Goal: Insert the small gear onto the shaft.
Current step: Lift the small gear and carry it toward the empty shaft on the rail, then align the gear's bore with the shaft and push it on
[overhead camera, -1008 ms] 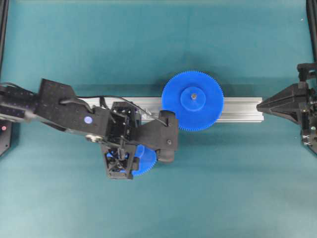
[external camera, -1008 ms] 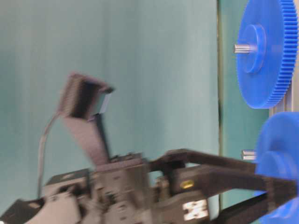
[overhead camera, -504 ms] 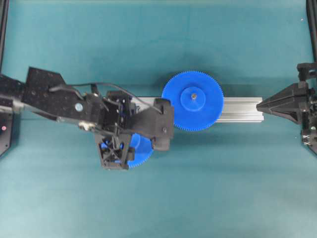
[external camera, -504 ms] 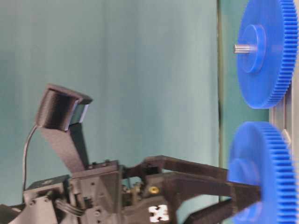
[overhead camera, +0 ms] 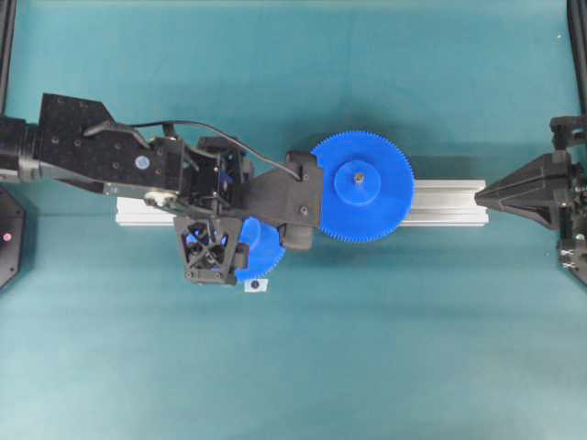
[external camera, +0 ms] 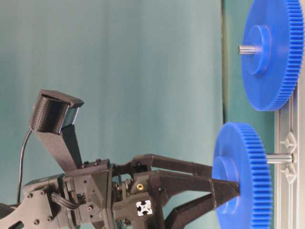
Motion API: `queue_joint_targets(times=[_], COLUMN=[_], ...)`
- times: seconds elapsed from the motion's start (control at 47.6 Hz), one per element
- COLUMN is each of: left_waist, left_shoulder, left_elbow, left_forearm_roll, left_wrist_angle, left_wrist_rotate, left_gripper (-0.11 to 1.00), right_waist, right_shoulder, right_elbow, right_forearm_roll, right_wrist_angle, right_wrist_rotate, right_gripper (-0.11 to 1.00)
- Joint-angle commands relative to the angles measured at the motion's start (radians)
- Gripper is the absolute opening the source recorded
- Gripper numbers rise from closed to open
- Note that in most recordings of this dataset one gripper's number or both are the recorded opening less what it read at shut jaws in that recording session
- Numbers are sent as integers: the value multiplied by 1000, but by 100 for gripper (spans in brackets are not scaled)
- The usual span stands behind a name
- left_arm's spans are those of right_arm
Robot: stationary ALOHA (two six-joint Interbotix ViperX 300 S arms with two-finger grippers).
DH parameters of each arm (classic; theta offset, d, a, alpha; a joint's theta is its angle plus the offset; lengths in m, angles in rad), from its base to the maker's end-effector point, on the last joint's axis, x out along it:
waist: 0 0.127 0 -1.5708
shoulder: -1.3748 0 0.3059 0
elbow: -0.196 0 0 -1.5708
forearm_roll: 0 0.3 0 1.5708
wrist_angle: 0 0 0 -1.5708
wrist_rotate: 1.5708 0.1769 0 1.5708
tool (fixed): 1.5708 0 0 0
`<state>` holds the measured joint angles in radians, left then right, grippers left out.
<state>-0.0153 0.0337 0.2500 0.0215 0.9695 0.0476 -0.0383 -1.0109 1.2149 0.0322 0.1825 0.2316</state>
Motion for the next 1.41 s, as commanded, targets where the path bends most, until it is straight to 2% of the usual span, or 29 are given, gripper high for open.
queue_joint_targets(times=[0.0,0.441,0.735,1.008,1.386], left_waist=[18,58,72,83,103], left_shoulder=[-40,-32,-15,5,25], left_elbow=[-34,-35,-38,-38,-34], left_forearm_roll=[2,2,5,5,5], left_wrist_angle=[-3,-28,-49,-64,-67], left_wrist_rotate=[9,61,66,98,100], left_gripper=[69,69,69,69,69], right_waist=[0,-2,-2,-2,-2], right_shoulder=[5,-15,-15,-15,-21], right_elbow=[-12,-11,-12,-11,-9], right_forearm_roll=[-2,0,-2,0,0], right_wrist_angle=[-8,-3,-2,-3,-2], right_wrist_rotate=[9,9,9,9,9], right_gripper=[3,3,3,3,3])
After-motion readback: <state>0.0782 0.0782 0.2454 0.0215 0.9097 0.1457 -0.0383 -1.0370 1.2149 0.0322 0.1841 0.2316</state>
